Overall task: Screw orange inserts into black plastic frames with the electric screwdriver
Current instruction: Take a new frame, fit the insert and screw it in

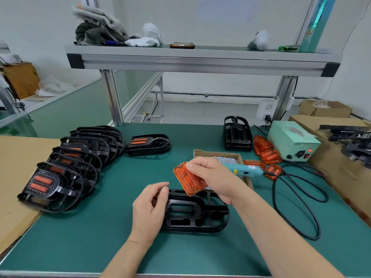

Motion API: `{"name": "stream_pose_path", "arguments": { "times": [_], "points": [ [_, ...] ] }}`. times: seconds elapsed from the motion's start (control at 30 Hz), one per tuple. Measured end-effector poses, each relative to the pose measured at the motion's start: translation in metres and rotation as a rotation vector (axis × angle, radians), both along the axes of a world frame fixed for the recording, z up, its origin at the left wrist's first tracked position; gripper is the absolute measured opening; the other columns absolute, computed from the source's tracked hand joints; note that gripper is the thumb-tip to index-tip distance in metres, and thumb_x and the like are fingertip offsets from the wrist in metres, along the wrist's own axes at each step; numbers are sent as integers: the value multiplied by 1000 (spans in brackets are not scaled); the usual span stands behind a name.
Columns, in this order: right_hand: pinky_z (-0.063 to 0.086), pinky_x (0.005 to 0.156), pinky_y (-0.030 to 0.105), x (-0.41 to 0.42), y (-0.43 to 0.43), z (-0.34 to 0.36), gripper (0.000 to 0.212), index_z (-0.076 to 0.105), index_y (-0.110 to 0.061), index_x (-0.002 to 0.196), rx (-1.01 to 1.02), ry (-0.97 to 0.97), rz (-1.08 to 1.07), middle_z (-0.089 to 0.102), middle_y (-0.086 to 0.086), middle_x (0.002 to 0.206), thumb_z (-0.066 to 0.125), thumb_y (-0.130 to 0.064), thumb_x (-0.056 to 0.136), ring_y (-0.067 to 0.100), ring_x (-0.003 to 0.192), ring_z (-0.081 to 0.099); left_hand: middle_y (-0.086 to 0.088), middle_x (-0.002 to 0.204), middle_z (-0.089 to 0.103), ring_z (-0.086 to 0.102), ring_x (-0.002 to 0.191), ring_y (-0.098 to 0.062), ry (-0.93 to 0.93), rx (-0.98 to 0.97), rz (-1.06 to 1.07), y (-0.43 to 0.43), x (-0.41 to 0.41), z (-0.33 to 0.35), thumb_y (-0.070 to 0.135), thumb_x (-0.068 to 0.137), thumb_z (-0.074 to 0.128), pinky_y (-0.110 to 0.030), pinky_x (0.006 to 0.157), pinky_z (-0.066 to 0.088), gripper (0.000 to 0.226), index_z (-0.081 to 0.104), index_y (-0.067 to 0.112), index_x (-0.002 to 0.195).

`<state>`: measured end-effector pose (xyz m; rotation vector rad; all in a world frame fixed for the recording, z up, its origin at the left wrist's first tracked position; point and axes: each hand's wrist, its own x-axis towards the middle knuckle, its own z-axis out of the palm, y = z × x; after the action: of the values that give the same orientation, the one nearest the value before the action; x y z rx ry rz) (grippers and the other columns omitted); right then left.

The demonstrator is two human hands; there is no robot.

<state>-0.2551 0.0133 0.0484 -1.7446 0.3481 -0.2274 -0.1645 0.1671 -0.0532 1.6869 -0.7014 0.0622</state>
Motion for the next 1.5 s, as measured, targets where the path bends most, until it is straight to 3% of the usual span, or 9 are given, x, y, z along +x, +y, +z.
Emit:
{"name": "stream_pose_path", "arguments": {
  "times": [0.2,0.33,0.47,0.63,0.7,0.97,1.17,1.3,1.5],
  "points": [
    [38,62,25,-1,4,-8,27,58,-15,79,18,71,-22,49,2,69,55,-25,104,12,62,43,6,85,68,64,84,-16,65,-76,-46,2,-1,2,49,90,39,-30,76,50,41,69,21,85],
    [35,60,27,-1,7,-14,21,61,-13,90,15,114,-30,47,12,78,57,-30,103,22,69,43,4,84,67,63,84,-18,46,-75,-48,1,-1,3,48,91,40,-34,76,51,39,67,22,82],
    [30,46,17,1,9,-19,35,55,-21,68,-15,135,-51,45,-6,56,58,-30,102,8,50,39,2,81,66,63,83,-20,12,-57,-58,2,-1,2,45,92,41,-37,78,51,39,67,18,80],
    [36,49,15,3,13,-23,33,57,-10,72,-22,129,-39,47,-3,56,59,-25,102,6,47,42,0,75,63,60,75,-22,-31,-36,-55,3,-1,4,44,90,46,-40,73,48,37,64,14,77],
    [37,54,19,3,15,-24,38,58,-15,65,-25,131,-37,51,-1,59,59,-24,102,11,54,45,1,73,63,59,71,-22,-72,-37,-52,3,-3,6,43,89,52,-38,69,49,32,64,17,76],
    [43,77,38,5,19,-30,28,67,-15,81,-9,152,-46,61,4,75,57,-29,103,22,77,53,6,73,61,55,64,-16,-157,-26,-57,4,-6,5,43,81,62,-28,62,48,15,63,28,84],
    [39,54,21,7,18,-34,26,67,-17,82,-12,150,-75,59,-2,69,59,-31,102,11,62,50,8,76,58,53,67,-16,-206,-4,-47,4,-8,6,44,78,64,-16,63,43,12,57,37,86],
    [43,52,21,7,17,-37,24,68,-20,80,-56,135,-107,63,-6,69,61,-32,100,9,63,56,11,77,57,54,69,-15,-201,-2,-33,4,-8,6,44,78,62,-12,64,40,13,56,36,86],
    [44,50,24,7,16,-41,25,67,-16,79,-37,103,-164,65,5,74,65,-33,98,22,66,57,8,73,57,52,65,-12,-191,13,-10,2,-8,3,45,78,60,-10,61,39,16,57,29,80]
  ]
}}
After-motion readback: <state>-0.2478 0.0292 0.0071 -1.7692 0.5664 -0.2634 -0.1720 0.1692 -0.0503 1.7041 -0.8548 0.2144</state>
